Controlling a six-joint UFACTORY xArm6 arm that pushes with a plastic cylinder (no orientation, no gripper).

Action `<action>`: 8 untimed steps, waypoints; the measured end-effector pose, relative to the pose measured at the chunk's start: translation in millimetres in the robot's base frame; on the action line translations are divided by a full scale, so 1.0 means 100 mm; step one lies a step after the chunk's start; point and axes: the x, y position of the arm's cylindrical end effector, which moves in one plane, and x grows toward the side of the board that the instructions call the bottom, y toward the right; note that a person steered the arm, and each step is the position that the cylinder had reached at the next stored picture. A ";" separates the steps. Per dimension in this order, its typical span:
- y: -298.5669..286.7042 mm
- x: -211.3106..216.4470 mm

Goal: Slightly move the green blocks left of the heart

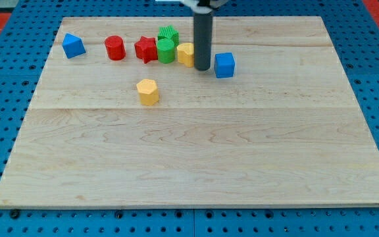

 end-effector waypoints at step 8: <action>-0.72 -0.17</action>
